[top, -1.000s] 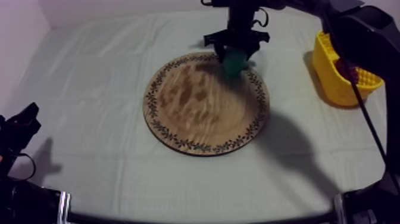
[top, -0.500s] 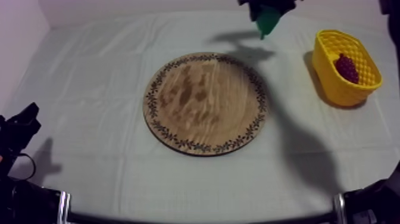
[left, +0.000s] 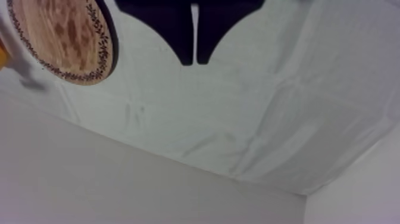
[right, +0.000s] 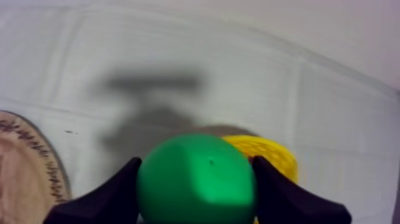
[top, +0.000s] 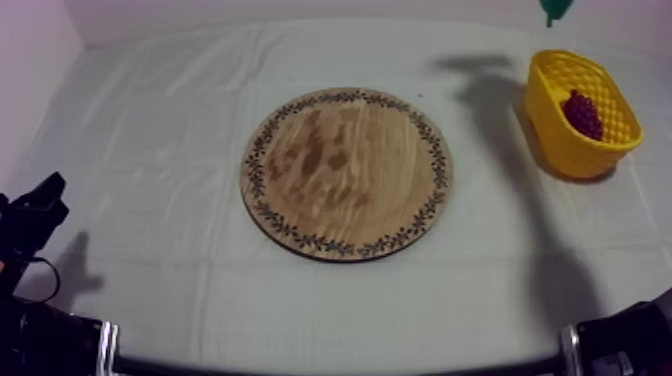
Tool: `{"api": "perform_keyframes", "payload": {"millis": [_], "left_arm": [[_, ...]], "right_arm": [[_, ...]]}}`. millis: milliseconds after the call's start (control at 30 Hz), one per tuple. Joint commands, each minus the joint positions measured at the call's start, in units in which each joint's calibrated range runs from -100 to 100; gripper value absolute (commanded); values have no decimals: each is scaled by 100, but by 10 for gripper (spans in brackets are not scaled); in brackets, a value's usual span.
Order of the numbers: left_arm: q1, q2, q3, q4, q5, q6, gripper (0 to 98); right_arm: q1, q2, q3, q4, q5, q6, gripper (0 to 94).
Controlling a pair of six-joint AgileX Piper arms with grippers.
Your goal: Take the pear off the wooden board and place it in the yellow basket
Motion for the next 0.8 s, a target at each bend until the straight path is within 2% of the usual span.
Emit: {"api": "perform_keyframes", "payload": {"millis": [0,200,467,600,767], "left_arm": [[2,0,0,-2,-1,1,1],[2,0,0,-2,-1,1,1],[2,0,0,-2,-1,1,1],[2,0,0,-2,-1,1,1],[2,0,0,-2,-1,1,1]], "right_arm": [[213,-86,343,118,-155,77,382],[563,-236,1409,401,-717,123,385],[887,-247,2701,471,-1631,100,383],[991,-194,3275,374,-2167,128,394],[1080,-116,3732,88,-2907,198,415]]}}
